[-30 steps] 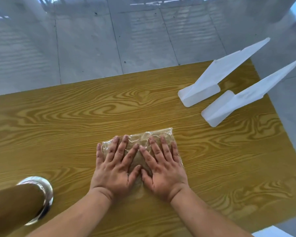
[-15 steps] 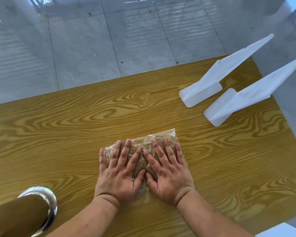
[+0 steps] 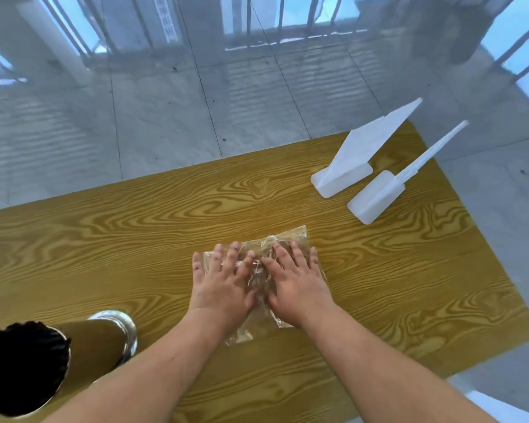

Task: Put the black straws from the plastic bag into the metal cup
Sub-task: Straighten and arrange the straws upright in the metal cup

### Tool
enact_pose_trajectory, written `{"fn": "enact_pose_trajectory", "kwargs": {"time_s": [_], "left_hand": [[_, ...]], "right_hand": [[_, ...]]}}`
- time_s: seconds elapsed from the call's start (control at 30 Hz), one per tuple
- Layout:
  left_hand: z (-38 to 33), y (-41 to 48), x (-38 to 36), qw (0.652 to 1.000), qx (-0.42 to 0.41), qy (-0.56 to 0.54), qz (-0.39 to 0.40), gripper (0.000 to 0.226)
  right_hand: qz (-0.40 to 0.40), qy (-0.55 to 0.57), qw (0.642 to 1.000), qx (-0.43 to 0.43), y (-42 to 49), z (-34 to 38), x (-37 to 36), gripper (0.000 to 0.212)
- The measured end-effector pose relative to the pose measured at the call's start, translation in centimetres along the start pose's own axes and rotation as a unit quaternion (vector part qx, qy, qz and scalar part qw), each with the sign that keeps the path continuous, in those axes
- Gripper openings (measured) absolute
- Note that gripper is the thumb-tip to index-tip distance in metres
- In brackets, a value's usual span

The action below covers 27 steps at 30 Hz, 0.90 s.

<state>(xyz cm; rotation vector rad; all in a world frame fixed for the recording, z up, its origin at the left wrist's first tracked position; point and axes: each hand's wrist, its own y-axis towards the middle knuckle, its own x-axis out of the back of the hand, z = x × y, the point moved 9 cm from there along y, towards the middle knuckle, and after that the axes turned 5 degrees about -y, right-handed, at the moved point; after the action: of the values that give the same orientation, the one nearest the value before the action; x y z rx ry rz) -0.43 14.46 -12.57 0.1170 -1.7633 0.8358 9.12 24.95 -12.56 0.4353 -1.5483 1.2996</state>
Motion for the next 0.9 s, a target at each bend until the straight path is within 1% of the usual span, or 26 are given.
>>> {"fn": "enact_pose_trajectory", "kwargs": {"time_s": [0.07,0.13,0.2,0.33,0.43,0.53,0.57,0.67,0.77,0.83,0.9], "left_hand": [[0.5,-1.4,2.6,1.000,0.007,0.016,0.002,0.079],[1.2,-3.1,5.3,1.000,0.009,0.008,-0.002,0.077],[2.1,-5.1,8.3,1.000,0.000,-0.010,-0.022,0.074],[5.3,-10.1,13.9,0.996,-0.016,0.003,-0.090,0.071],[8.9,-13.6,16.9,0.990,0.014,-0.005,-0.138,0.065],[12.8,-17.4,19.1,0.976,0.067,-0.054,-0.199,0.057],[14.1,-18.7,19.3,0.972,0.087,-0.067,-0.209,0.056],[17.8,-21.9,18.7,0.964,0.144,-0.090,-0.205,0.061],[20.4,-24.1,16.8,0.963,0.177,-0.115,-0.167,0.082],[21.8,-24.8,15.2,0.959,0.187,-0.163,-0.136,0.097],[23.1,-25.0,14.0,0.955,0.189,-0.193,-0.120,0.103]], "right_hand": [[-0.015,0.013,1.000,-0.014,-0.6,1.0,2.4,0.065],[-0.032,0.064,0.997,-0.018,-1.5,2.4,4.8,0.066],[-0.055,0.100,0.993,0.010,-2.4,4.6,7.3,0.069],[-0.108,0.157,0.979,0.077,-4.3,9.2,12.1,0.057],[-0.113,0.171,0.970,0.129,-4.6,12.7,14.5,0.052],[-0.108,0.174,0.963,0.173,-4.9,16.3,16.5,0.050],[-0.105,0.174,0.961,0.186,-5.2,17.5,16.9,0.051],[-0.075,0.159,0.960,0.218,-5.7,20.8,17.3,0.058],[-0.021,0.133,0.964,0.229,-6.3,23.7,16.2,0.071],[0.014,0.126,0.966,0.226,-6.6,25.4,15.1,0.078],[0.027,0.126,0.968,0.217,-6.8,26.8,14.6,0.083]]}}
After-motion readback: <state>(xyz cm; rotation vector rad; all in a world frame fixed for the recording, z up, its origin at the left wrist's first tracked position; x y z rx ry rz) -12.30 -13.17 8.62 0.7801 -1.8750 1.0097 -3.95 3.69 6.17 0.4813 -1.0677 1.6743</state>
